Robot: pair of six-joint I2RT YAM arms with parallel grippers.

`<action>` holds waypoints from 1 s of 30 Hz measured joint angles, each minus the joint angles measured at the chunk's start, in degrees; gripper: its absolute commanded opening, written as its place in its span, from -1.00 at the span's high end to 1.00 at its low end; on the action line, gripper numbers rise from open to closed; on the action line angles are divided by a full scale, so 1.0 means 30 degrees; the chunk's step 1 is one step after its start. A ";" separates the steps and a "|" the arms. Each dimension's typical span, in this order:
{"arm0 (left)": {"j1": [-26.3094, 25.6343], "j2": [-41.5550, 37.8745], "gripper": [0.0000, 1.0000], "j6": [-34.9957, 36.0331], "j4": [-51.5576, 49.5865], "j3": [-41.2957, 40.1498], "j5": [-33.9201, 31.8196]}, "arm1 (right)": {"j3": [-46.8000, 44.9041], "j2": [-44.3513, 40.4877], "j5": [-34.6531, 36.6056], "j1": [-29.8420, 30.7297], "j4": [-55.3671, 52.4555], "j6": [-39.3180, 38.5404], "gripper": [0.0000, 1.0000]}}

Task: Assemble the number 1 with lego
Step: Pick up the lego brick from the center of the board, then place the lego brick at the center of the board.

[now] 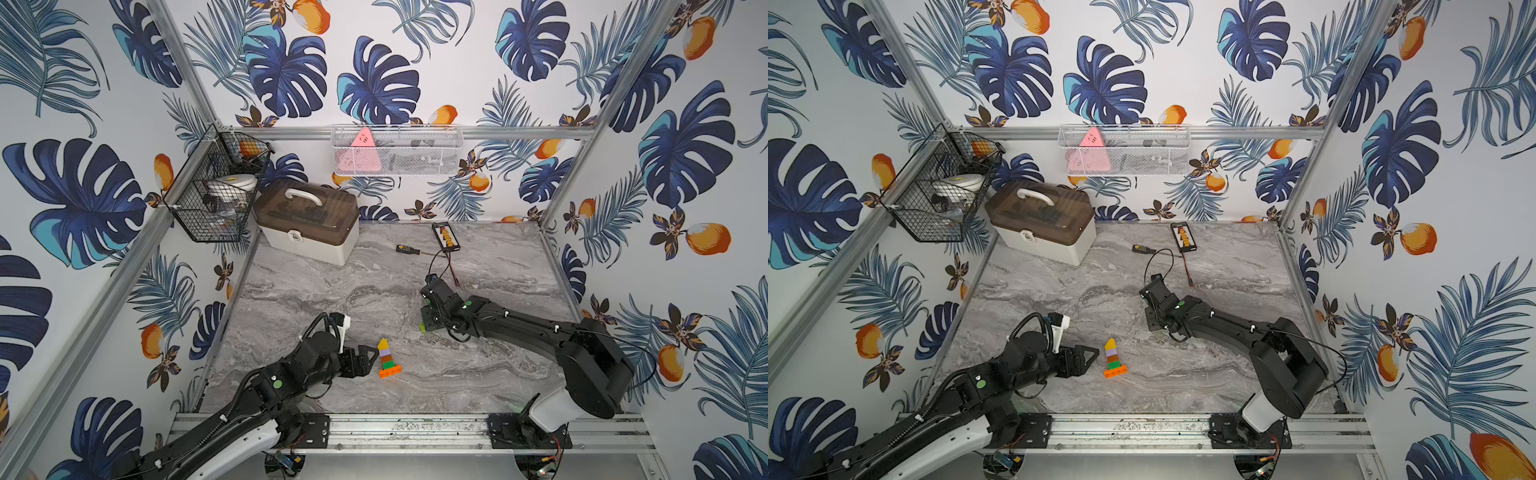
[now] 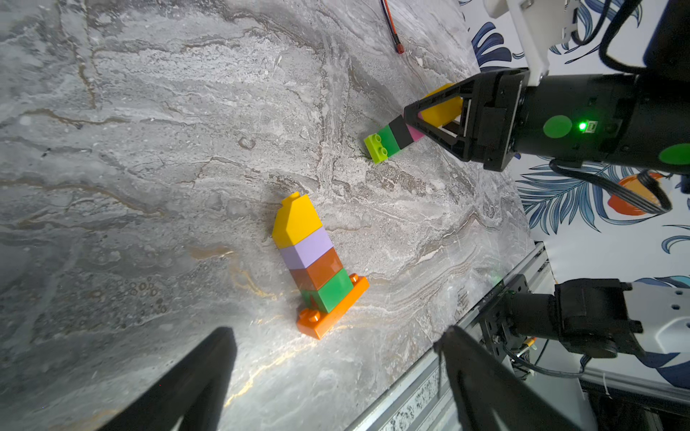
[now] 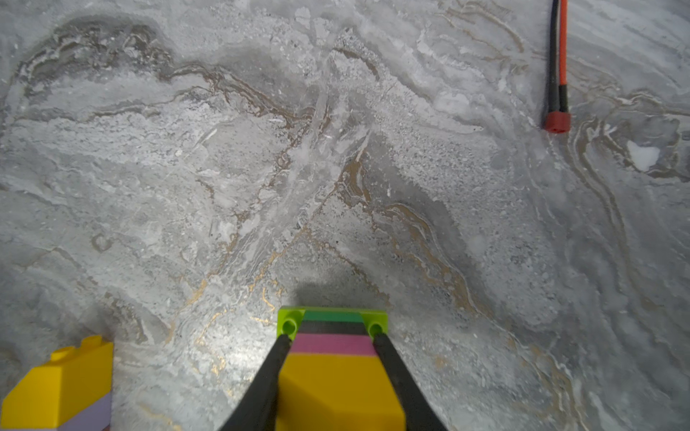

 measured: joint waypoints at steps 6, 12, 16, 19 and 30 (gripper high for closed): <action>0.0000 -0.0087 -0.87 0.0000 -0.0015 -0.0029 -0.0007 | 0.2973 0.0131 -0.0940 -0.0022 -0.4452 0.0015 0.49; 0.0000 -0.0503 -0.88 0.0007 -0.0058 -0.0036 0.0000 | 0.4779 0.0073 -0.3206 -0.0255 -0.9362 -0.0095 0.48; 0.0000 -0.0678 -0.89 0.0007 -0.0131 -0.0036 0.0015 | 0.4911 0.0051 -0.5122 -0.0255 -1.1788 -0.0539 0.47; 0.0000 -0.0707 -0.90 0.0007 -0.0284 -0.0036 0.0073 | 0.4401 0.0204 -0.6637 -0.0255 -1.2772 -0.0852 0.47; 0.0000 -0.0423 -0.92 0.0015 -0.0415 -0.0036 0.0233 | 0.2798 0.2506 -1.0200 -0.0240 -1.3799 -0.1734 0.39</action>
